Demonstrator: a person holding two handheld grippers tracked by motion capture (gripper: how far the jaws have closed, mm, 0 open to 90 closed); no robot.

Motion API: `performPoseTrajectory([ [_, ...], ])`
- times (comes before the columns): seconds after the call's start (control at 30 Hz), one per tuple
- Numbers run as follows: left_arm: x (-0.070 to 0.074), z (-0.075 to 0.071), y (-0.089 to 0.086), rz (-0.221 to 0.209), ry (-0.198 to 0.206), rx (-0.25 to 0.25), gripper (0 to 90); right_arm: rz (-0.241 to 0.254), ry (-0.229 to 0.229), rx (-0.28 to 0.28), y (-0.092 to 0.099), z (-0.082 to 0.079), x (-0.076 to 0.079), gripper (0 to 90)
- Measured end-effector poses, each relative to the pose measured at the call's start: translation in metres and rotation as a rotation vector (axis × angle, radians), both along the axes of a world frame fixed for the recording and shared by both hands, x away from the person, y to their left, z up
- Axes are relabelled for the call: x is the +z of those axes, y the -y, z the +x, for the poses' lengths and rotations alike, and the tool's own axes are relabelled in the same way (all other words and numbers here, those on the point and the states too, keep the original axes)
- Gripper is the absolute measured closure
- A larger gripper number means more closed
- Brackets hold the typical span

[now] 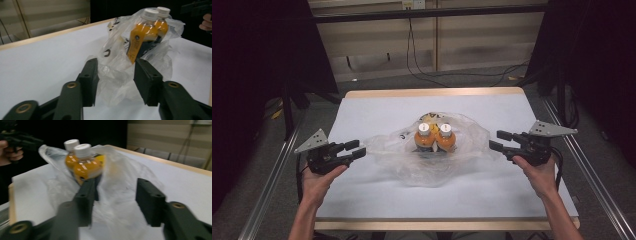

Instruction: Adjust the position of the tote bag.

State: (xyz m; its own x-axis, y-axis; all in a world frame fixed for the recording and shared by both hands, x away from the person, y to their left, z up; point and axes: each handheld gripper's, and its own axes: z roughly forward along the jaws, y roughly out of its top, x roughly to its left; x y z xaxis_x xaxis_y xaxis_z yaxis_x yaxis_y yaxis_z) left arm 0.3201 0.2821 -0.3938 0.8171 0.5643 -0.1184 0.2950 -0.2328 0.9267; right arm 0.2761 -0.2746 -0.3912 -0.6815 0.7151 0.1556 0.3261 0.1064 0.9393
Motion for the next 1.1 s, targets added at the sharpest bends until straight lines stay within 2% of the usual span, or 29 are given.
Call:
performPoseTrajectory([
  [0.07,0.005,-0.002,0.009,0.007,0.008,-0.039,61.1,-0.025,0.001,0.044,-0.009,-0.001,0.005,58.3],
  [0.17,0.013,-0.003,0.024,0.027,0.022,-0.079,63.8,-0.056,-0.007,0.095,-0.023,0.003,0.009,67.4],
  [0.23,0.021,-0.005,0.033,0.051,0.045,-0.086,64.5,-0.071,-0.008,0.114,-0.03,0.007,0.012,70.5],
  [0.3,0.031,-0.006,0.041,0.039,0.061,-0.11,64.6,-0.077,-0.005,0.135,-0.037,0.012,0.014,75.0],
  [0.33,0.037,-0.004,0.048,0.057,0.08,-0.117,64.4,-0.078,-0.003,0.146,-0.041,0.014,0.016,75.9],
  [0.47,0.043,0.001,0.064,0.054,0.08,-0.15,65.9,-0.13,-0.013,0.189,-0.059,0.024,0.022,81.7],
  [0.5,0.042,0.005,0.069,0.077,0.078,-0.169,67.4,-0.146,-0.022,0.193,-0.063,0.027,0.023,83.9],
  [0.63,0.026,0.025,0.091,0.166,0.011,-0.193,73.5,-0.217,-0.067,0.208,-0.076,0.043,0.019,87.9],
  [0.7,0.017,0.036,0.099,0.202,-0.021,-0.19,74.8,-0.253,-0.093,0.217,-0.08,0.05,0.014,89.0],
  [0.77,0.01,0.045,0.105,0.218,-0.051,-0.195,75.1,-0.293,-0.119,0.217,-0.083,0.058,0.009,90.0],
  [0.83,0.004,0.052,0.114,0.291,-0.067,-0.2,75.4,-0.315,-0.141,0.215,-0.084,0.066,0.004,90.0],
  [0.87,0.0,0.056,0.117,0.309,-0.08,-0.202,75.4,-0.333,-0.157,0.214,-0.085,0.072,0.001,90.0],
  [0.9,-0.004,0.058,0.121,0.302,-0.096,-0.201,75.4,-0.348,-0.171,0.214,-0.086,0.076,-0.002,90.0],
  [1.0,-0.013,0.064,0.129,0.336,-0.123,-0.215,75.5,-0.393,-0.201,0.225,-0.093,0.088,-0.011,90.0],
  [1.07,-0.02,0.065,0.134,0.36,-0.127,-0.23,75.4,-0.407,-0.225,0.236,-0.097,0.094,-0.018,90.0],
  [1.1,-0.023,0.065,0.136,0.357,-0.133,-0.236,74.8,-0.425,-0.232,0.249,-0.1,0.098,-0.024,90.0],
])
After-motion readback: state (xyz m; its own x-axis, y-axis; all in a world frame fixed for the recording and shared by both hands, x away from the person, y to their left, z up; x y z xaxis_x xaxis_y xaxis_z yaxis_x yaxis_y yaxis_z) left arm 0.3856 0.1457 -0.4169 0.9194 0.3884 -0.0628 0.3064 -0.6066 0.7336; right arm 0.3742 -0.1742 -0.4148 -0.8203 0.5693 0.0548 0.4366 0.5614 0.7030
